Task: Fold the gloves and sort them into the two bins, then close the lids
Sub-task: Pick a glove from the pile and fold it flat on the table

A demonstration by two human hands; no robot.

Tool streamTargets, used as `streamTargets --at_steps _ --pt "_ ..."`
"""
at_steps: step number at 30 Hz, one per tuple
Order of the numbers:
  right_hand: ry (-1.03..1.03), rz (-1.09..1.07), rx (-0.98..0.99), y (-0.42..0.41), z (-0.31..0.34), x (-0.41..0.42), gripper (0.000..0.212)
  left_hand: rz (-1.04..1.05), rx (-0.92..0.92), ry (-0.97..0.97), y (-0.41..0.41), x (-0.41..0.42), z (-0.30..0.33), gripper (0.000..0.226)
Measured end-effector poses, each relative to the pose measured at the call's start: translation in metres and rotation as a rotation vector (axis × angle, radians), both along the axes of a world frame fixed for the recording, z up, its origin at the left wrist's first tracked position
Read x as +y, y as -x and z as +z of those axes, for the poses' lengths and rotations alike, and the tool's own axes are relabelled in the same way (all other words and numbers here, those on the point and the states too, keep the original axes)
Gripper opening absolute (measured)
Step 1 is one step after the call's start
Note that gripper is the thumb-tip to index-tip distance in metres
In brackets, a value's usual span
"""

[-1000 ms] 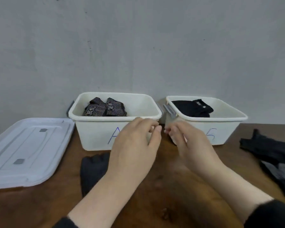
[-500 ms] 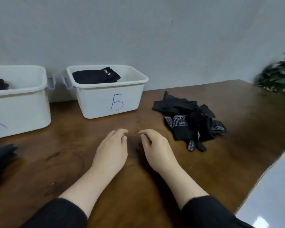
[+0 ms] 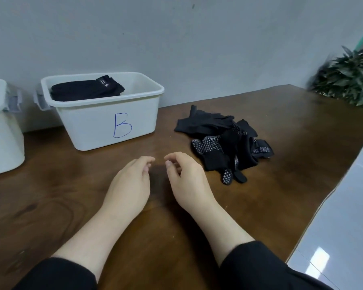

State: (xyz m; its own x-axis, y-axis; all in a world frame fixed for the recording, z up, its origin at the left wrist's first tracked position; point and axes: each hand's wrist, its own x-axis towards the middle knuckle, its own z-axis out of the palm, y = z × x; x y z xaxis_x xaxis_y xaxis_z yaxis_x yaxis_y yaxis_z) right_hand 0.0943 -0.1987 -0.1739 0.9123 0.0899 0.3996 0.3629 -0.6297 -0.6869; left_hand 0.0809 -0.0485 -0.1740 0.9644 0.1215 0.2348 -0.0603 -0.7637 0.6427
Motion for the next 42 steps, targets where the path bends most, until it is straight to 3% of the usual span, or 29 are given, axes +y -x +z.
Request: streamTargets --at_steps 5,8,12,15,17,21,25,35,42 --pt "0.087 -0.090 -0.226 -0.015 0.006 -0.031 0.016 -0.095 -0.025 -0.056 0.004 0.002 0.001 0.034" --pt "0.234 -0.285 -0.323 -0.033 0.024 -0.065 0.028 -0.135 -0.051 -0.059 0.006 0.001 0.002 0.034" --pt "0.481 -0.580 -0.069 -0.063 0.050 -0.114 0.051 -0.174 -0.061 -0.054 0.009 -0.002 0.006 0.035" --pt "0.548 -0.587 0.091 -0.076 0.054 -0.130 0.035 -0.180 -0.058 -0.041 0.009 -0.001 0.007 0.035" --pt "0.433 -0.541 0.066 -0.078 0.057 -0.130 0.025 -0.179 -0.061 -0.036 0.010 0.001 0.007 0.034" --pt "0.094 -0.378 -0.187 -0.070 0.081 -0.118 0.020 -0.167 -0.083 -0.004 0.009 0.003 0.006 0.033" --pt "-0.168 -0.266 -0.141 -0.067 0.112 -0.106 0.022 -0.148 -0.103 0.048 0.008 0.006 0.005 0.031" --pt "-0.400 -0.126 -0.095 -0.071 0.156 -0.094 0.018 -0.135 -0.130 0.097 0.010 0.010 0.006 0.031" --pt "-0.353 -0.145 -0.184 -0.072 0.168 -0.093 0.017 -0.138 -0.131 0.112 0.012 0.011 0.009 0.031"
